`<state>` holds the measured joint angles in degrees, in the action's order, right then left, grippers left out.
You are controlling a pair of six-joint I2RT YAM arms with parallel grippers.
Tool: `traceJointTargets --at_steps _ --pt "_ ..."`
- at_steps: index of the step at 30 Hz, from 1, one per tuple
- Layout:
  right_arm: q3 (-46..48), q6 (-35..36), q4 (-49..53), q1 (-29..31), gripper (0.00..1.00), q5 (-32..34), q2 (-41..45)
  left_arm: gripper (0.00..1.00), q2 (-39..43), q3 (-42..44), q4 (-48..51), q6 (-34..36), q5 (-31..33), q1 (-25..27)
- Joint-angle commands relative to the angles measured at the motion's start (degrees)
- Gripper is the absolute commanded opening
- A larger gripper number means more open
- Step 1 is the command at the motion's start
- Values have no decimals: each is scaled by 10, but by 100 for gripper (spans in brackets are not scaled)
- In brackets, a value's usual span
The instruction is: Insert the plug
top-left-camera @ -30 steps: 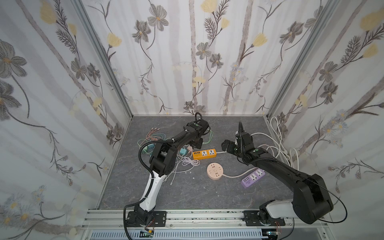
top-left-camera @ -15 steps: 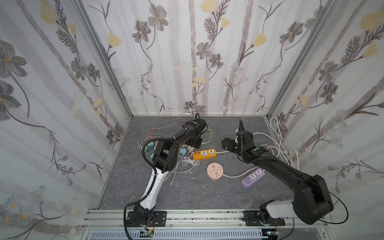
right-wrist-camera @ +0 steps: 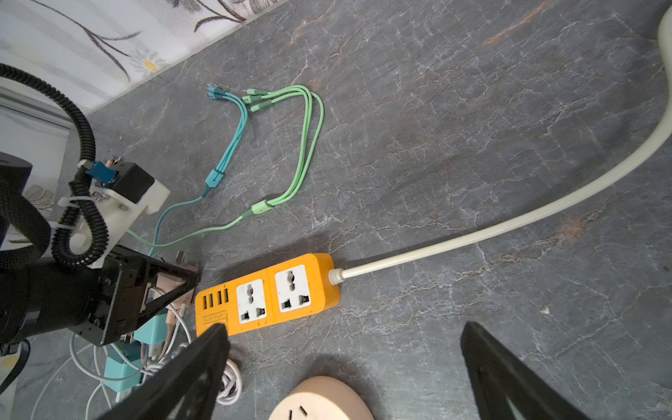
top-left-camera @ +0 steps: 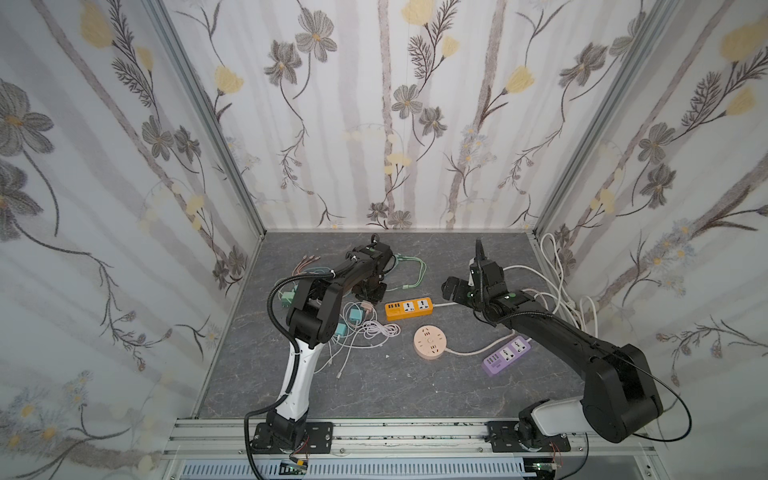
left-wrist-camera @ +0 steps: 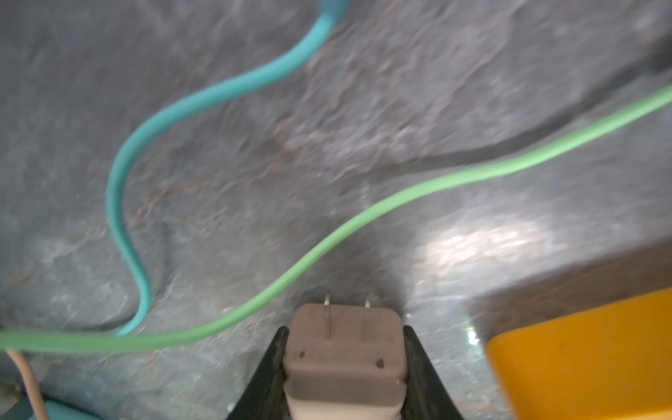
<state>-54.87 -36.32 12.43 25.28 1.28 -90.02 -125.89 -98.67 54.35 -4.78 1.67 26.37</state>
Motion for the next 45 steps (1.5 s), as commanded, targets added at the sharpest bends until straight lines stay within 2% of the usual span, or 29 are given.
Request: traceJointTargets --at_steps 1,4,8,14,20,22,26,33,39,41,43,45 --pt "-12 8 -8 5 99 -20 -8 19 50 56 -50 -16 3 -29" --pt "-19 14 -15 16 99 -27 -12 10 103 95 -72 -42 -23 -58" --pt "-30 29 -41 39 99 -49 -16 0 177 110 -95 -89 -78 -59" --pt "-55 72 -100 88 99 -105 -35 0 263 92 -138 -165 -90 -38" --pt "-76 114 -164 138 99 -162 -65 0 330 105 -250 -240 -163 -32" --pt "-83 116 -183 149 99 -186 -75 0 361 129 -303 -249 -159 -32" --pt "-89 138 -225 172 98 -221 -90 0 426 190 -390 -235 -99 -33" --pt "-79 220 -319 188 94 -276 -111 0 438 162 -343 -221 -102 -45" --pt "-125 244 -355 189 77 -213 -152 0 446 167 -330 -222 -116 -48" --pt "-154 248 -347 189 68 -202 -171 0 447 166 -327 -222 -120 -52" --pt "-173 253 -338 189 49 -201 -179 0 445 162 -322 -222 -119 -57" --pt "-176 259 -334 190 24 -200 -174 0 441 158 -309 -220 -107 -61"
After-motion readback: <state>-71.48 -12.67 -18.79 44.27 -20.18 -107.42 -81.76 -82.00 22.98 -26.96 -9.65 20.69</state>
